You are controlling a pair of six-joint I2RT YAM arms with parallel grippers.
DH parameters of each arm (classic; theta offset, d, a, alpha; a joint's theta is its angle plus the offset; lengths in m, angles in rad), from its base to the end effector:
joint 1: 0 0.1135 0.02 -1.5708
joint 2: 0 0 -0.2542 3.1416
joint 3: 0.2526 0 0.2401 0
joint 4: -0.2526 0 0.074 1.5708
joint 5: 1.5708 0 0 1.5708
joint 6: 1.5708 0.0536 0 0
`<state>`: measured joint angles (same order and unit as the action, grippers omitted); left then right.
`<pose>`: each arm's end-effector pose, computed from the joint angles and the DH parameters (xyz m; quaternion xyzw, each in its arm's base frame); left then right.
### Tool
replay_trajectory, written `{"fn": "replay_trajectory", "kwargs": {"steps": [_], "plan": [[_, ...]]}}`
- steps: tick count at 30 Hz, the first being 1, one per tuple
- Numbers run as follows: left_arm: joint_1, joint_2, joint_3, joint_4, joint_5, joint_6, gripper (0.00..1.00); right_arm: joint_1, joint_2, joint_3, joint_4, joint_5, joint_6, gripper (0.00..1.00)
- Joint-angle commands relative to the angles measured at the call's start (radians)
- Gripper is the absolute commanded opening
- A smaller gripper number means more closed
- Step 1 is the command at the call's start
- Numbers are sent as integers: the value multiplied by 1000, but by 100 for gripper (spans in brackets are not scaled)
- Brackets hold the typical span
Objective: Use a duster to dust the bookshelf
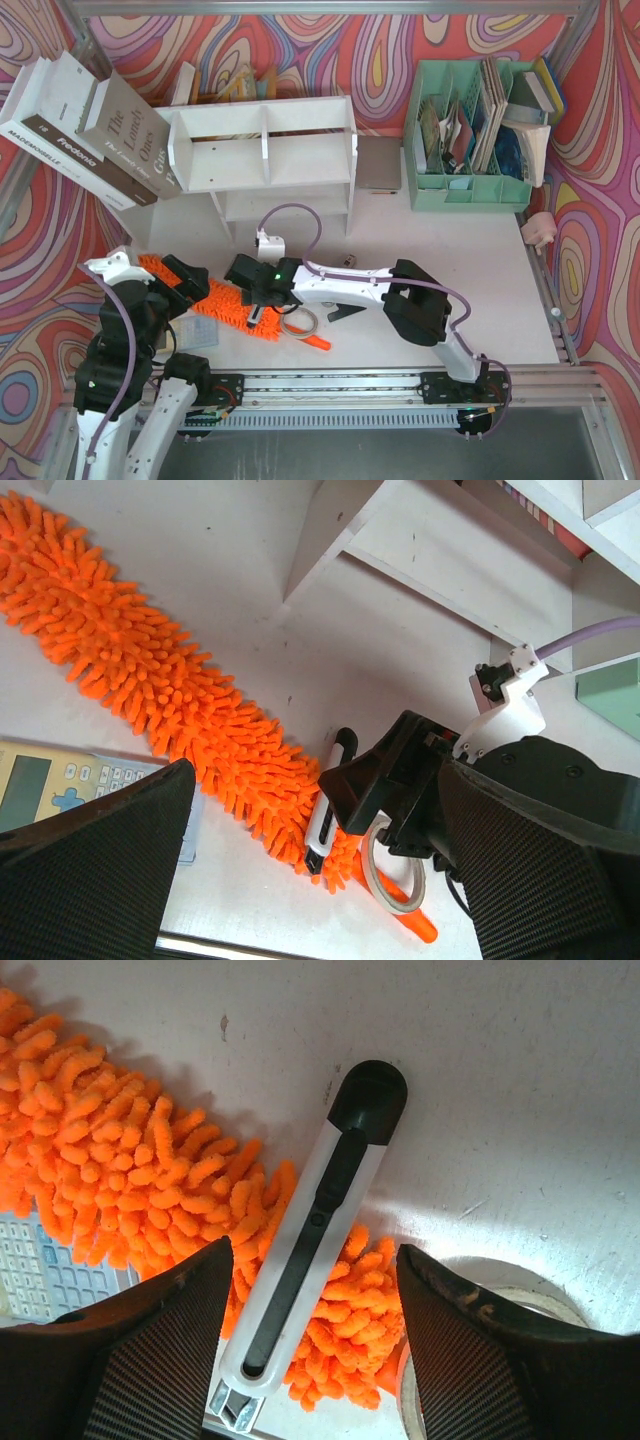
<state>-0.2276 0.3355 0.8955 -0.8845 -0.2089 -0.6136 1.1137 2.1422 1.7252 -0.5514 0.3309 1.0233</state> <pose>0.0657 -0.0038 0.3312 -0.2146 0.7810 -0.1597 0.5644 0.2208 0.4096 0.1853 0.0063 0.9432 0.1807 0.2787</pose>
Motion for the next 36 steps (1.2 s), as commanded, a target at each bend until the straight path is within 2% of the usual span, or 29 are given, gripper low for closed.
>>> {"fn": "replay_trajectory", "kwargs": {"steps": [1, 14, 20, 26, 36], "plan": [[0, 0, -6, -1, 12, 3, 98, 6, 39, 57, -71, 15, 36, 62], [10, 2, -8, 4, 27, 5, 98, 6, 97, 98, -94, 9, 45, 51], [14, 5, -8, 6, 34, 6, 98, 6, 101, 99, -95, 11, 48, 49], [14, 6, -8, 6, 35, 6, 98, 6, 95, 94, -99, 24, 54, 41], [15, 10, -9, 6, 35, 5, 98, 5, 53, 65, -91, 67, 68, 37]]}}
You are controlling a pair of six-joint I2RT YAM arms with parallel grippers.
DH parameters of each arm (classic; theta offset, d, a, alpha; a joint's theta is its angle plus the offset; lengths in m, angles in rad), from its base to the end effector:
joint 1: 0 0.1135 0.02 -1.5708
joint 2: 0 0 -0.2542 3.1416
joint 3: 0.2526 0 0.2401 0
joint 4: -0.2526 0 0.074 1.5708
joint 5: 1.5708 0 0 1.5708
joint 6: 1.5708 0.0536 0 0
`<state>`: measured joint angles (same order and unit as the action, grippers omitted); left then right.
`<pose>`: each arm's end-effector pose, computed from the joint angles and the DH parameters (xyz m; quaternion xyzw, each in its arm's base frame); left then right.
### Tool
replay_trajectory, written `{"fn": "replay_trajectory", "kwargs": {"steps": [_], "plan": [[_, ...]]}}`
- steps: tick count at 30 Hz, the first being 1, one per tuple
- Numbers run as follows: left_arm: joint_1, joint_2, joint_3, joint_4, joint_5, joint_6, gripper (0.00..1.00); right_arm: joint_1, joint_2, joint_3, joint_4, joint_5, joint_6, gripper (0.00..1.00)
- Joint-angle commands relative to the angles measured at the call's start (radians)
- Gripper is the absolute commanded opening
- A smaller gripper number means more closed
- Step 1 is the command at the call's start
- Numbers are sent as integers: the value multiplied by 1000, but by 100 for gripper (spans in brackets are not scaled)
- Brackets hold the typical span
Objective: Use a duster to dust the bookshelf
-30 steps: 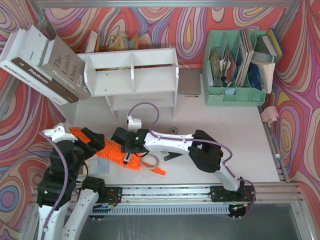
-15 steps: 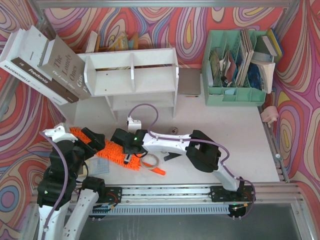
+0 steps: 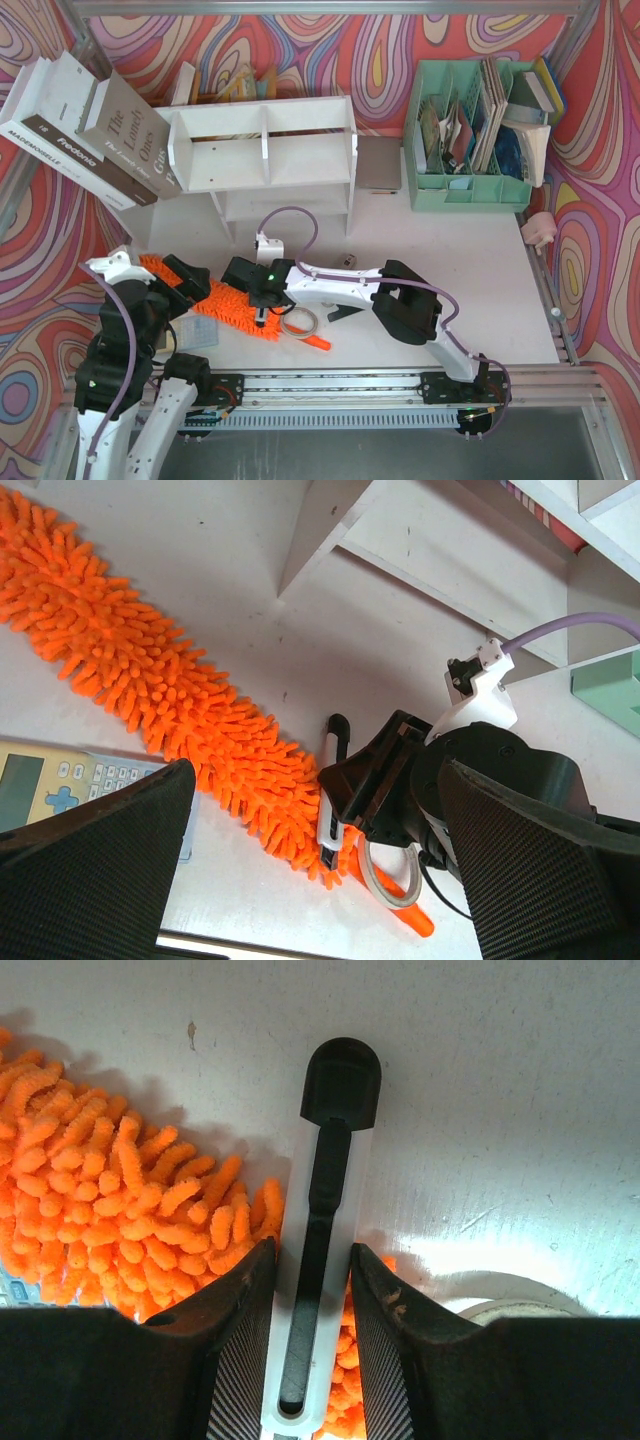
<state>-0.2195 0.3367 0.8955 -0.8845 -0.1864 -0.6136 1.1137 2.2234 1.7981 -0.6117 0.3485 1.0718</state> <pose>0.0660 -0.0045 0.3311 -0.2116 0.7826 -0.1658 0.5615 0.2257 0.4174 0.1671 0.0258 0.9507 0.1537 0.2680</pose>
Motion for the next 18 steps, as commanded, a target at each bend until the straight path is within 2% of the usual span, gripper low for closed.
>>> {"fn": "replay_trajectory", "kwargs": {"steps": [1, 18], "plan": [[8, 8, -8, 4, 11, 5, 98, 5, -34, -11, -30, 54, 20, 37], [7, 16, -7, 3, 12, 5, 98, -38, -113, -74, -36, 156, 9, 35]]}}
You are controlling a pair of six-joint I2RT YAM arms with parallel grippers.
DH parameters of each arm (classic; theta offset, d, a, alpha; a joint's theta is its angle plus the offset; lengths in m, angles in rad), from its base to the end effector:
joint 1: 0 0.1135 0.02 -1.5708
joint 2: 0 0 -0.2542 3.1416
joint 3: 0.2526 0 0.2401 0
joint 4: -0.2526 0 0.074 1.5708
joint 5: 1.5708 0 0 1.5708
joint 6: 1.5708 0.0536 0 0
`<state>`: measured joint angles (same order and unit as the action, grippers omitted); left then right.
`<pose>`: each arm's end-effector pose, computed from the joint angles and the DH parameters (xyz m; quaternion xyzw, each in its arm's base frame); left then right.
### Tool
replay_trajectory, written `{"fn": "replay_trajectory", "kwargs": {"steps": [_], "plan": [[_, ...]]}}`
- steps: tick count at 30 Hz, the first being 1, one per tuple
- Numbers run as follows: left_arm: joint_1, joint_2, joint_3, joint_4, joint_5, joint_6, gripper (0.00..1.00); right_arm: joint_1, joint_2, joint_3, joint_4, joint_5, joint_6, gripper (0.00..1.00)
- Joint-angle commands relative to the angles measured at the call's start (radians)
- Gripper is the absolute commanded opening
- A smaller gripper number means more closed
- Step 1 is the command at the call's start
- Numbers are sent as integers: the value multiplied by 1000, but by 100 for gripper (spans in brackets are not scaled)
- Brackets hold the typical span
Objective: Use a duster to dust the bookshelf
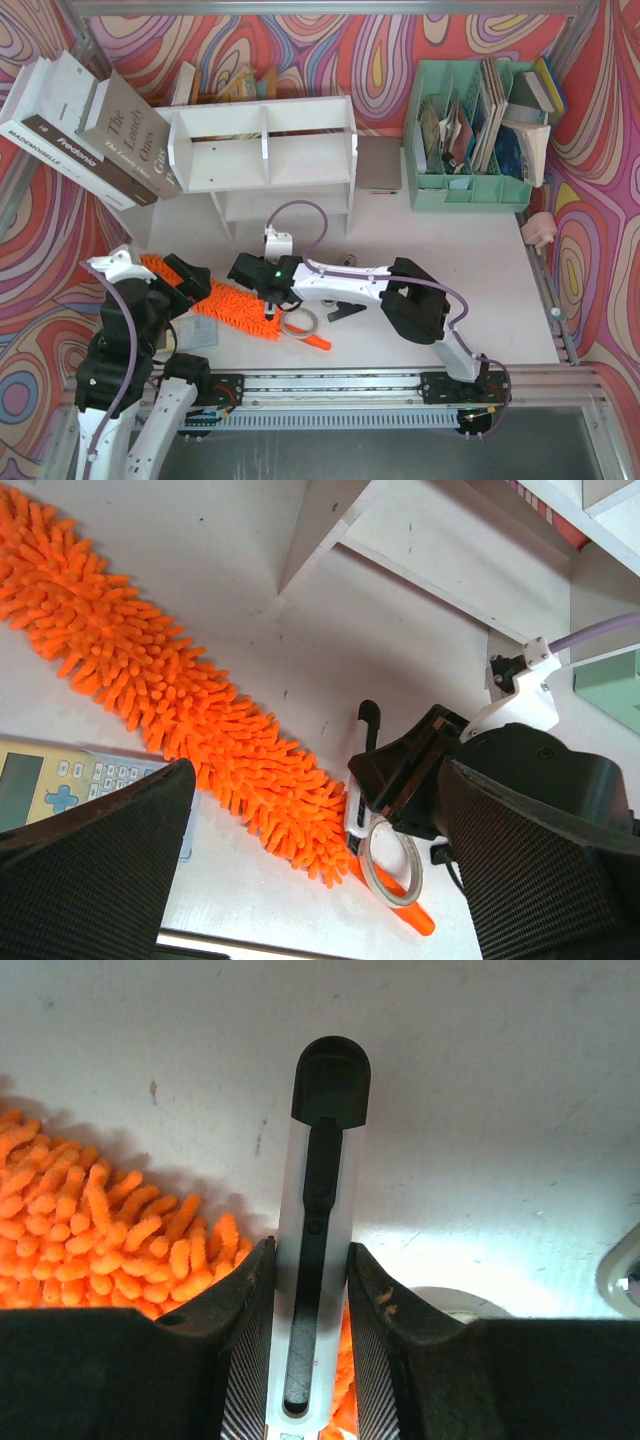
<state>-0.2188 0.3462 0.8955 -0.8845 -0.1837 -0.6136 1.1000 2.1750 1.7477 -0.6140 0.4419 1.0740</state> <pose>0.0680 -0.0051 0.3306 -0.2113 0.7855 -0.1648 0.5578 0.2303 0.4020 0.1753 0.0451 0.9424 0.1276 0.3060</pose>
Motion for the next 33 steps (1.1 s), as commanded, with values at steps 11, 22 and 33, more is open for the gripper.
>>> {"fn": "replay_trajectory", "kwargs": {"steps": [11, 22, 33], "plan": [[7, 10, -9, 3, 9, 5, 98, -116, -111, -114, -41, 101, 3, 35], [7, 20, -8, 2, 11, 5, 98, -165, -115, -166, -25, 102, -8, 36], [6, 29, -6, 2, 8, 5, 98, -174, -113, -161, -26, 98, -29, 54]]}}
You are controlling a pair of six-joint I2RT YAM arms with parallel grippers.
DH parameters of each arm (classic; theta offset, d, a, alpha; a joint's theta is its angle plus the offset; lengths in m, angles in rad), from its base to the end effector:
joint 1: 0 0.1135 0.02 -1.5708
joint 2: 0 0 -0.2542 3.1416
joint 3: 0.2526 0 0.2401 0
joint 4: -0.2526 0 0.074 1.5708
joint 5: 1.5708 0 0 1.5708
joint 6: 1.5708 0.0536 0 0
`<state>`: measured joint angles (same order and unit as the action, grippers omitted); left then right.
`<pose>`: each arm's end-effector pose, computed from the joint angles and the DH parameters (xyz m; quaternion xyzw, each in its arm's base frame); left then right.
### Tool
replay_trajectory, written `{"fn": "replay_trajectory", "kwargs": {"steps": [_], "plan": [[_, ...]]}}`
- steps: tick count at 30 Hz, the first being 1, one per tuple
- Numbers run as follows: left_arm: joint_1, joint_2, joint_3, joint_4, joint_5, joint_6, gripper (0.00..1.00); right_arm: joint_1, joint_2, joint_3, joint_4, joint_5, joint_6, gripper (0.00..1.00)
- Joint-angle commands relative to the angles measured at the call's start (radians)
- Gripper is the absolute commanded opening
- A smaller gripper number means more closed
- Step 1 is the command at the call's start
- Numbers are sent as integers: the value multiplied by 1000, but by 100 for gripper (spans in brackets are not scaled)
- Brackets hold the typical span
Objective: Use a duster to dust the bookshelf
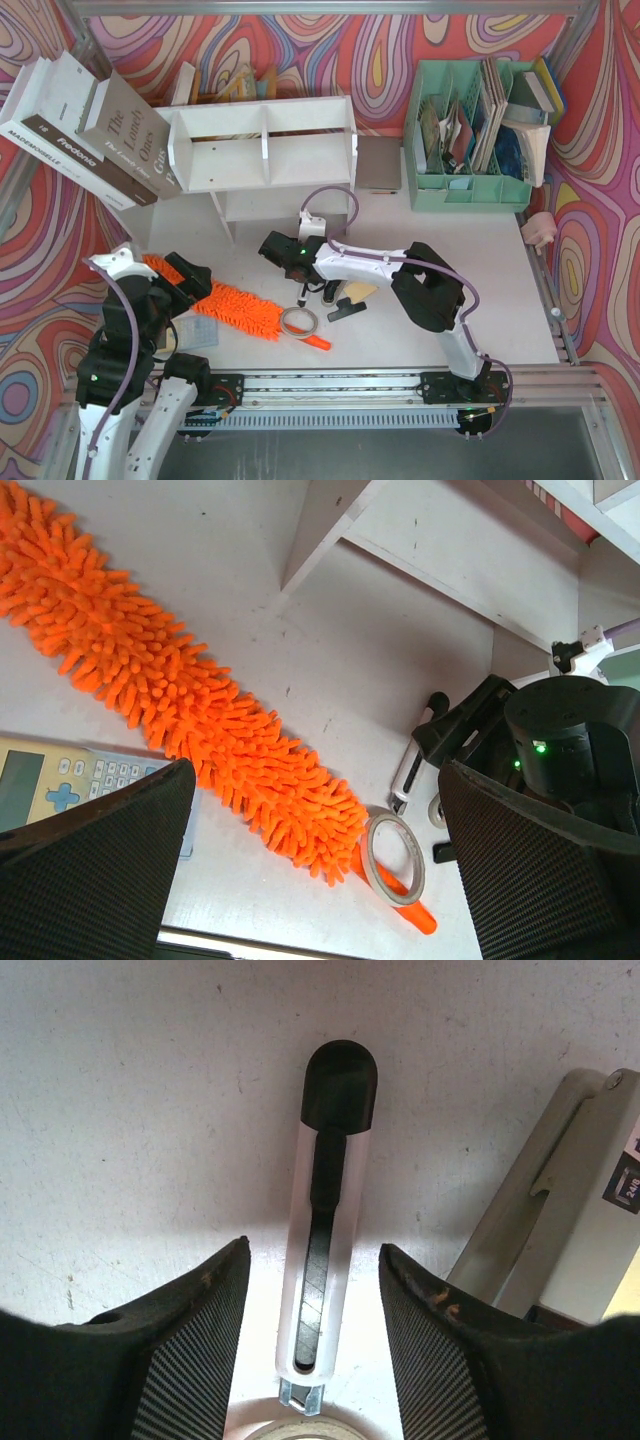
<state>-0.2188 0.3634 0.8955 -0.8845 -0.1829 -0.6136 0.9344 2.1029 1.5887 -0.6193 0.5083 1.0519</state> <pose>0.0716 -0.0059 0.3298 -0.2114 0.7906 -0.1619 0.5515 0.2778 0.3320 0.1610 0.1099 0.9400 0.0419 0.3203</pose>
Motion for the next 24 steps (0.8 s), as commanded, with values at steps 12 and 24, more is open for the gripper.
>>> {"fn": "replay_trajectory", "kwargs": {"steps": [12, 24], "plan": [[7, 17, -5, -1, 4, 4, 98, 78, -175, -65, 67, -16, -166, 54], [7, 49, 0, -10, 4, 3, 98, 221, -301, -262, 210, -122, -236, 51]]}}
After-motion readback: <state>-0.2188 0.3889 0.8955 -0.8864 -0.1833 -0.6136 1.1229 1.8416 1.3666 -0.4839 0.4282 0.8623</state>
